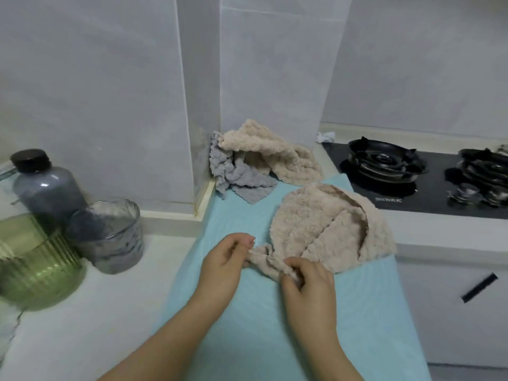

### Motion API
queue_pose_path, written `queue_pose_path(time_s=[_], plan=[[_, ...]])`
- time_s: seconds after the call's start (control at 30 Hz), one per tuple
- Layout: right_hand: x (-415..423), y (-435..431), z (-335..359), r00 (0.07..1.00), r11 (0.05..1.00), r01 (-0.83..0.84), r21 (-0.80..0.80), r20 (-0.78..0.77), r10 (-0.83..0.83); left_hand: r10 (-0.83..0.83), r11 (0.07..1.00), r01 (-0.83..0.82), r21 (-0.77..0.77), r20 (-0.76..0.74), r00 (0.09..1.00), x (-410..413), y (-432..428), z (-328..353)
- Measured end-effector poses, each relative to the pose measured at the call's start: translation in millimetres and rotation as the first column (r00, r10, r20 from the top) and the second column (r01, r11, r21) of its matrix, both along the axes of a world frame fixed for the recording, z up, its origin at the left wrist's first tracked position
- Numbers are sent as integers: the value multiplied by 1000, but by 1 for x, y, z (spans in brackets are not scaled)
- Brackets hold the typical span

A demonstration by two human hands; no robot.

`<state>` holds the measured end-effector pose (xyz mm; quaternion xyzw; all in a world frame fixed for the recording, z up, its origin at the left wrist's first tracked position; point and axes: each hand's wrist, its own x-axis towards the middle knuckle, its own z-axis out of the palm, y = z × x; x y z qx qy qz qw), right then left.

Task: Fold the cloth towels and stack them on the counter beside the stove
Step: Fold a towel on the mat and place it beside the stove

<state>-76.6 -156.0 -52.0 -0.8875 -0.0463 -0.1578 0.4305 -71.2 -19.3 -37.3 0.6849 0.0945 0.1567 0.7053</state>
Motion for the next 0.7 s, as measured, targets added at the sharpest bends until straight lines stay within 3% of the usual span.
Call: queue_pose_path(time_s=[0.13,0.33,0.53,0.7], plan=[[-8,-8,-1,995,996,-87,13,57,86,11,993,-2,-120,77,997,-4,2,-7],[-28,-9,4,973,976,-213,41,103,208,-73,995,65,80,109,991,-19,-2,-8],[-32,-4,2,962,951,-212,-227,122,244,-103,980,91,175,57,993,-24,-2,-4],[-31,-3,3,941,939,-302,-165,103,321,-159,956,148,253,21,987,-18,-2,-5]])
